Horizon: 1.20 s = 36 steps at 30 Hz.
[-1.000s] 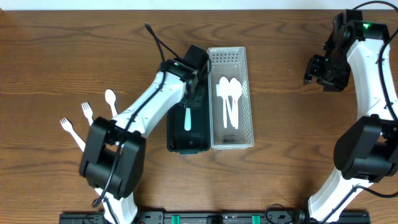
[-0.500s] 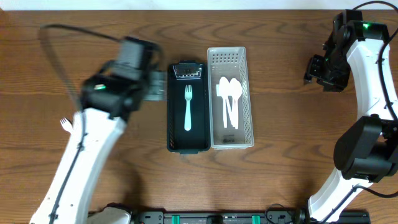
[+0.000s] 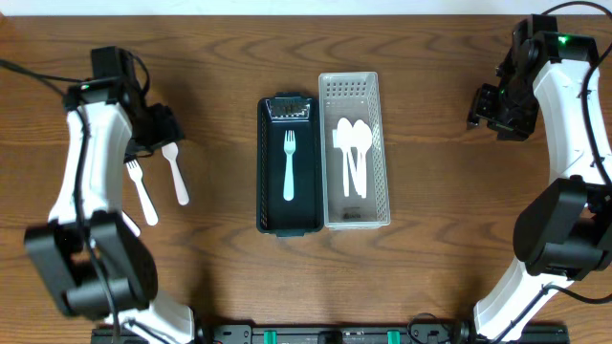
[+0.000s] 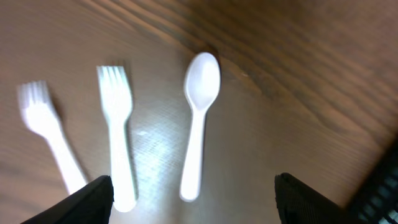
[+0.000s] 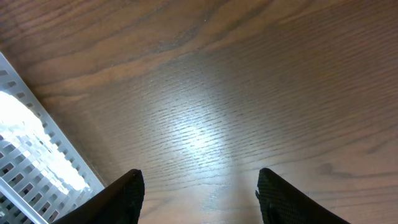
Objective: Pack container
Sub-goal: 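Move the left gripper to the white spoon and grasp its handle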
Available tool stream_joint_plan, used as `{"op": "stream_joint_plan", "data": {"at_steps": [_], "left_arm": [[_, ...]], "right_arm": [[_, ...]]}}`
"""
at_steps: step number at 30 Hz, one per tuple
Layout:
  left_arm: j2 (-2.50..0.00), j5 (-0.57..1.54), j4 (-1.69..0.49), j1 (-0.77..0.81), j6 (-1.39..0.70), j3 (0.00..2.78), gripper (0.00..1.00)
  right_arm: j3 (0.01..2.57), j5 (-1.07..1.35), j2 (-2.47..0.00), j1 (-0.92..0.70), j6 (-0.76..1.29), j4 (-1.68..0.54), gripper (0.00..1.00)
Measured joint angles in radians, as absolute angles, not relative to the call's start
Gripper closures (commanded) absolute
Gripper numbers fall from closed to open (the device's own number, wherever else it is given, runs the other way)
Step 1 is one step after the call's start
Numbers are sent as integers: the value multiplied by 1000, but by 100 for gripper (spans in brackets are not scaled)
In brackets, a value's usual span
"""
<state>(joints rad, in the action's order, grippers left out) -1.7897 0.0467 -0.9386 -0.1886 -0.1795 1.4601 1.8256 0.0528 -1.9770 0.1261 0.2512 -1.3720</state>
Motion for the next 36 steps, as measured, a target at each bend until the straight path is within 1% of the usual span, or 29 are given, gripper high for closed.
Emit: {"op": "stream_joint_plan", "data": {"at_steps": [6, 21, 24, 28, 30, 33, 35, 36], "left_arm": [[-1928, 91, -896, -182, -175, 1449, 25], [-2068, 106, -859, -181, -160, 1449, 24], [-2086, 105, -863, -181, -159, 1448, 26], [-2086, 106, -863, -181, -158, 1448, 32], [-2086, 105, -864, -181, -158, 1446, 43], [-2086, 102, -864, -181, -149, 1443, 49], [-2085, 100, -865, -181, -146, 1441, 57], [-2085, 99, -867, -181, -141, 1440, 59]], "right_arm": [[1826, 53, -1977, 126, 249, -1372, 38], [1826, 53, -1977, 126, 244, -1370, 38], [1826, 53, -1977, 126, 244, -1367, 38], [1826, 53, -1977, 126, 243, -1367, 38], [1826, 53, -1977, 126, 243, -1367, 38], [1826, 53, -1977, 126, 241, -1367, 38], [1826, 53, -1977, 126, 241, -1368, 38], [1826, 53, -1977, 126, 241, -1368, 38]]}}
